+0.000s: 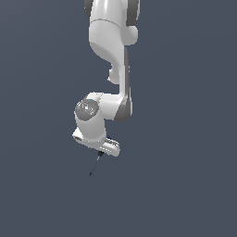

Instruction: Pick up the object and move it to a goal position.

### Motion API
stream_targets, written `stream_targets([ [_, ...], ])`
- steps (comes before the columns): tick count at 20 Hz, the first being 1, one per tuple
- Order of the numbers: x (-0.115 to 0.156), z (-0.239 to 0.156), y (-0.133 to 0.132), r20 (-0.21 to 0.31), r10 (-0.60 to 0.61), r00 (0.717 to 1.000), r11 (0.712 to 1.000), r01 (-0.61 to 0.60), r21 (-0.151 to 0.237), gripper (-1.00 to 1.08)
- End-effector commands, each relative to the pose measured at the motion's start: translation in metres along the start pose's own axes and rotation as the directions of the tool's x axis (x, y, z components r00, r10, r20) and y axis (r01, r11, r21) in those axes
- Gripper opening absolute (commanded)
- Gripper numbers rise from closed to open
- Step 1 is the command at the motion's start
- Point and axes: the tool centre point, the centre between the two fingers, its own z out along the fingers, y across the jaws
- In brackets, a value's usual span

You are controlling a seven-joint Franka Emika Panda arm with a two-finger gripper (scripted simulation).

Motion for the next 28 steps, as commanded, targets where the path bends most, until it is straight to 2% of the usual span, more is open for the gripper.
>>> stream_targets([
  [1,0.001,0.002,0.001,0.0,0.007,1.0,1.0,-0.007,0.0,1.0],
  [6,0.0,0.007,0.0,0.0,0.003,1.0,1.0,-0.003,0.0,1.0],
  [15,0.0,0.048,0.001,0.0,0.006,1.0,1.0,-0.006,0.0,1.0],
  [20,0.001,0.052,0.001,0.0,0.007,1.0,1.0,-0.007,0.0,1.0],
  [21,0.001,0.052,0.001,0.0,0.007,1.0,1.0,-0.007,0.0,-1.0],
  [28,0.001,0.052,0.001,0.0,0.007,1.0,1.0,-0.007,0.0,-1.0],
])
